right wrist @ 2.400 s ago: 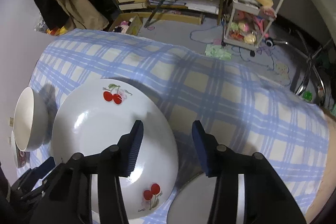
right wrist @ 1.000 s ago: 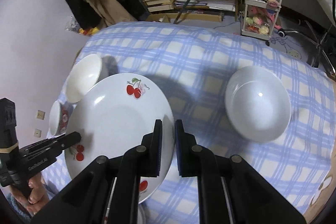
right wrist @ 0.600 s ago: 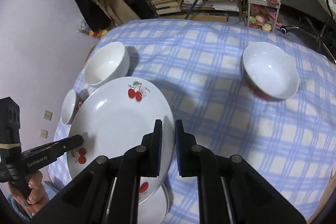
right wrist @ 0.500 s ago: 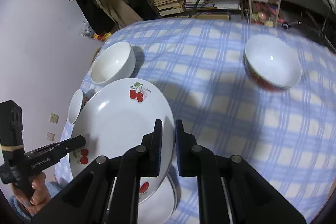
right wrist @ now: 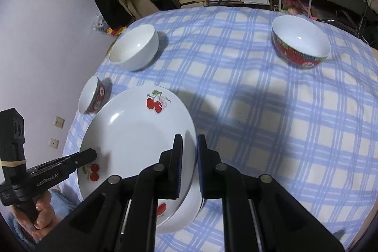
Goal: Organize plates and bowls
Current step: 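Carry the gripped cherry plates with both tools and lower them onto the table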
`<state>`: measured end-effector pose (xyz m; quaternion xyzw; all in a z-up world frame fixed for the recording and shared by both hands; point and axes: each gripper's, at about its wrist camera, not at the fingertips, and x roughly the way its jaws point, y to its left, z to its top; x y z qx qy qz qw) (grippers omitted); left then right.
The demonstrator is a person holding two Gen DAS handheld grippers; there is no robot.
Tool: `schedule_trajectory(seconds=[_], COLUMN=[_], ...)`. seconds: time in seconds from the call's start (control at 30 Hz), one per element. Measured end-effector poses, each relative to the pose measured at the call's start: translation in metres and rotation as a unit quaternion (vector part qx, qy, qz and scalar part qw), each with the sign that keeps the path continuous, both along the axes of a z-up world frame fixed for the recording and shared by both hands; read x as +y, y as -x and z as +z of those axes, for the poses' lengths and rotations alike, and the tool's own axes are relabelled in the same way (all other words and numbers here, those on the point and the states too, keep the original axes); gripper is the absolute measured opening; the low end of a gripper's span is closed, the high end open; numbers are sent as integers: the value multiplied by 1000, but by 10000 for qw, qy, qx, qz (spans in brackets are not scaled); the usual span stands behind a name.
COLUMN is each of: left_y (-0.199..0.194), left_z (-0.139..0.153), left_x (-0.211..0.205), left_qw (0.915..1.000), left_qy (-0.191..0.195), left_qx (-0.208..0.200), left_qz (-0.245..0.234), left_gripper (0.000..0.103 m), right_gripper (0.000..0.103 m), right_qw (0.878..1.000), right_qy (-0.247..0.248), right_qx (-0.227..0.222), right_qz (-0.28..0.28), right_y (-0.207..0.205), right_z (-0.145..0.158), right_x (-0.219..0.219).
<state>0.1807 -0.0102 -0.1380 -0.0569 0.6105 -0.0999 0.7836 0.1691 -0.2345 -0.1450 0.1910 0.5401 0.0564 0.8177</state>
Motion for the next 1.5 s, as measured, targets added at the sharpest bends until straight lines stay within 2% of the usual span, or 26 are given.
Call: schedule_trajectory(seconds=[0.2,0.43,0.57,0.63,0.77,0.87,0.97,1.33,1.43,1.5], left_y=[13,18,18,16,16,15,15,19,19,21], left_z=[-13,-36,-43,-50,-53,-51,-51,-50,-50,-54], left_x=[7,4,-1,0,-1,-5,-4,-3,-4,-5], left_qw=[9998,9991,9984,9975,9973,9969,9971,9960,9941,9932], left_qy=[-24,-131,-400,-492,-503,-641,-618,-729,-978,-1013], left_qx=[128,396,378,501,517,419,432,503,462,551], left_qz=[130,54,-96,-64,-120,-192,-138,-123,-118,-150], left_gripper=[12,14,16,17,16,15,15,13,13,13], right_gripper=[13,14,13,13,13,10,10,10,10,10], right_qw=[10000,9995,9995,9994,9983,9991,9989,9994,9995,9996], right_qy=[46,208,112,140,441,25,-248,-31,-64,-12], right_qx=[50,202,271,309,367,414,348,312,299,263], right_qz=[-16,-123,-146,-113,46,-62,-209,-125,-86,-86], right_y=[13,20,24,27,29,29,30,41,43,45], right_z=[-10,-26,-39,-45,-56,-63,-63,-57,-56,-54], right_x=[10,13,14,18,26,13,5,13,14,15])
